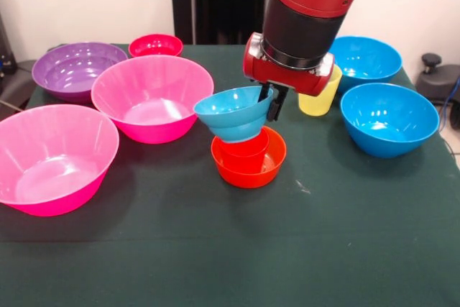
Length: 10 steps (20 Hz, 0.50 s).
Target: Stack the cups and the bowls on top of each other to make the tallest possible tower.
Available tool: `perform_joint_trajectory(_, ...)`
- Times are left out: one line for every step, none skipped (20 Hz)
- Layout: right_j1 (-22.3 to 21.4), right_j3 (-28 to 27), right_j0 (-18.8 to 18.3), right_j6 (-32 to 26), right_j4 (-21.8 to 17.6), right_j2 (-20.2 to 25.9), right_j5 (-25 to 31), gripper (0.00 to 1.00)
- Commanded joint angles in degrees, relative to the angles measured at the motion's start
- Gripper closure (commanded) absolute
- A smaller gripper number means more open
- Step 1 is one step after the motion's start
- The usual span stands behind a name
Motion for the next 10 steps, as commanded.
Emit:
perform_joint_trajectory(0.61,1.15,0.64,-5.06,-5.53,3.25,4.47,1.0)
perform_joint_trajectory(0.45,1.38,0.63,-5.16,-5.65,3.11,4.55,1.0)
perform_joint_trajectory(0.34,1.98,0.56,-5.33,-5.92,2.9,4.24,1.0)
perform_joint_trajectory(0.23,2.17,0.51,-5.5,-6.03,2.86,4.26,1.0)
perform_joint_trajectory(0.39,2.65,0.34,-5.7,-6.27,2.9,3.78,1.0)
perform_joint_trajectory(0.37,2.79,0.28,-5.78,-6.42,2.96,3.71,1.0)
perform_joint_trajectory(0.27,3.71,0.27,-5.75,-6.69,2.99,3.04,1.0)
perform_joint_trajectory(0.21,4.0,0.23,-5.73,-6.87,3.08,2.81,1.0)
perform_joint_trajectory(0.01,5.09,0.18,-5.57,-7.07,3.19,1.97,1.0)
perform_joint_trajectory(0.02,5.54,0.11,-5.43,-7.26,3.32,1.43,1.0)
